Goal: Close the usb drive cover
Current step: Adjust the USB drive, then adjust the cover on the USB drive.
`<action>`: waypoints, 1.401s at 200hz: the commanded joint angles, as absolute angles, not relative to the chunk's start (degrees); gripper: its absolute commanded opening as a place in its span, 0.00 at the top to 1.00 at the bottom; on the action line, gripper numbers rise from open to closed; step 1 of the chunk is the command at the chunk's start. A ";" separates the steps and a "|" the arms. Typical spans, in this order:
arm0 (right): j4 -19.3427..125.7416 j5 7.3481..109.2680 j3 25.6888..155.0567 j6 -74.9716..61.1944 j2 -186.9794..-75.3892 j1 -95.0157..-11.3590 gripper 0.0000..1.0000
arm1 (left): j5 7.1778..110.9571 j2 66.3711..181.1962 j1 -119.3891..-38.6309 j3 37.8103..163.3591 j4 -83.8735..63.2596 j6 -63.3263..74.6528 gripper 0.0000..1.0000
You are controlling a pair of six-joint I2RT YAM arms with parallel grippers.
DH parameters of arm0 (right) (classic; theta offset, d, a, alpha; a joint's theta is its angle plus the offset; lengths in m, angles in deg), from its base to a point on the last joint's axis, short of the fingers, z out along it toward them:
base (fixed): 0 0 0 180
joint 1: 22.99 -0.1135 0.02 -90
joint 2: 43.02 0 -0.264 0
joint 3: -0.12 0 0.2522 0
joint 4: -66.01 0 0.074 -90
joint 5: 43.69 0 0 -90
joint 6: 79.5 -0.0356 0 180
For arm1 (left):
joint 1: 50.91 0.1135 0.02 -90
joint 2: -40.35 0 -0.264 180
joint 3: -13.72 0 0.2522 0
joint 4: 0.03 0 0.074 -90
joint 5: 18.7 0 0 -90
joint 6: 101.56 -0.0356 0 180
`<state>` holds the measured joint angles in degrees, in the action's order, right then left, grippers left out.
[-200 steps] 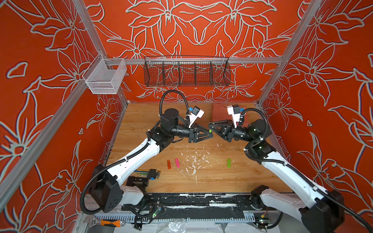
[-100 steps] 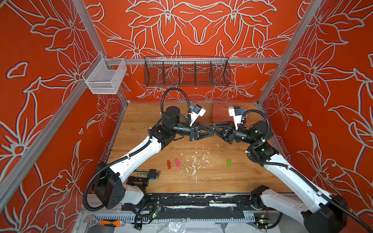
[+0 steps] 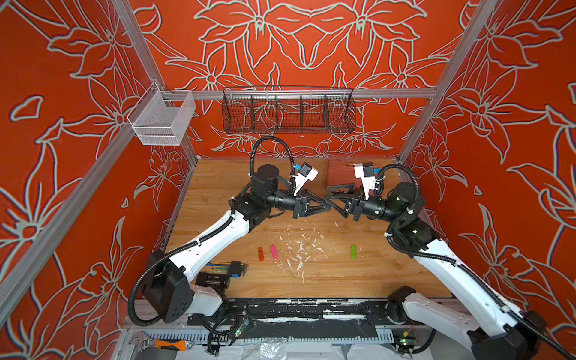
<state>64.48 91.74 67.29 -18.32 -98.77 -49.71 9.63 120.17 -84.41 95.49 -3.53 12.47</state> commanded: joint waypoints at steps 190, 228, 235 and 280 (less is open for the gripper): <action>59.07 91.27 72.55 -14.25 -100.65 -49.53 0.68 | 8.72 119.35 -84.75 94.63 -2.47 11.54 1.00; 55.57 90.39 73.64 -13.41 -101.29 -49.53 0.85 | 8.80 119.72 -84.73 95.19 -1.58 11.30 1.00; 54.77 89.93 73.81 -13.34 -101.25 -49.53 0.87 | 8.78 119.97 -84.73 95.62 -1.32 11.29 1.00; 46.85 86.48 74.02 -12.46 -101.35 -49.53 0.98 | 9.16 122.52 -84.36 100.82 0.98 8.51 1.00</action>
<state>53.88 89.95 73.32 -14.54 -101.00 -49.62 9.45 121.06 -84.41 95.84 -3.13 10.44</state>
